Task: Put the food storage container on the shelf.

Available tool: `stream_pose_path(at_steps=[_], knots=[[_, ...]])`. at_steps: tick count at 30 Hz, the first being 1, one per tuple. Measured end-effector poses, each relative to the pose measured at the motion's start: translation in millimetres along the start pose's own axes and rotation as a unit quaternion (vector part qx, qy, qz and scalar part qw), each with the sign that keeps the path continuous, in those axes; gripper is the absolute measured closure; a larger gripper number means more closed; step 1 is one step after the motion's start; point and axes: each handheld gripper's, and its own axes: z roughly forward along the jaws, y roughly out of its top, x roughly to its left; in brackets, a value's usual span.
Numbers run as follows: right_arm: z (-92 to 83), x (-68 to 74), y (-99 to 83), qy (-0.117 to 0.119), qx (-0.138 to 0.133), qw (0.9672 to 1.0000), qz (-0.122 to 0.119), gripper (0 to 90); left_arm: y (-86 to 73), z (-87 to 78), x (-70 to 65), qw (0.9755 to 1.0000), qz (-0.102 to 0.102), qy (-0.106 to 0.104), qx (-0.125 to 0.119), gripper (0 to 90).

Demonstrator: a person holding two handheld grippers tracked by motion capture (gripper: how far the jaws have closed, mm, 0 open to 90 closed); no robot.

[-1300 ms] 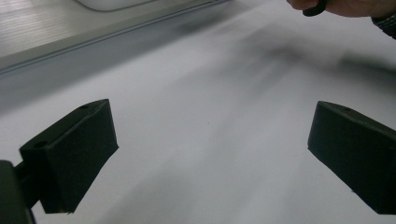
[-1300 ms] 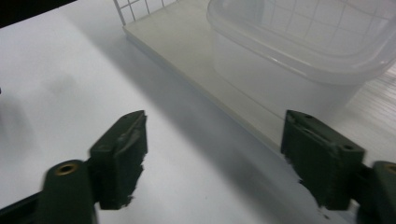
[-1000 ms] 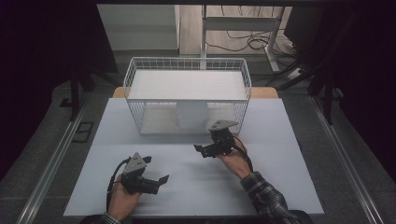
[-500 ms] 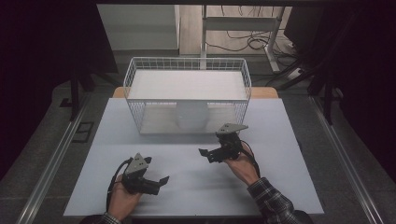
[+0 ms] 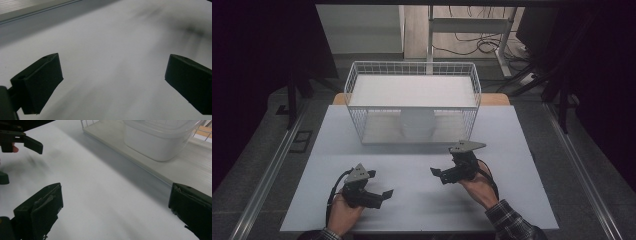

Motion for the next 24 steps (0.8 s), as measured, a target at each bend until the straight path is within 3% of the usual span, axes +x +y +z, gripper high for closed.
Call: stream_pose_path(at_steps=[14, 24], knots=[[-9.8, 9.3, -18.9, -0.006, 0.017, 0.9997, -0.015, 0.0, -1.1, 4.4, -4.3, 0.9998, 0.017, -0.003, 0.008, 0.7], [-19.4, 11.5, -31.7, -0.006, 0.025, 0.9996, -0.014, 0.0, -1.4, 4.2, -4.2, 0.9997, 0.016, 0.001, 0.016, 1.2]])
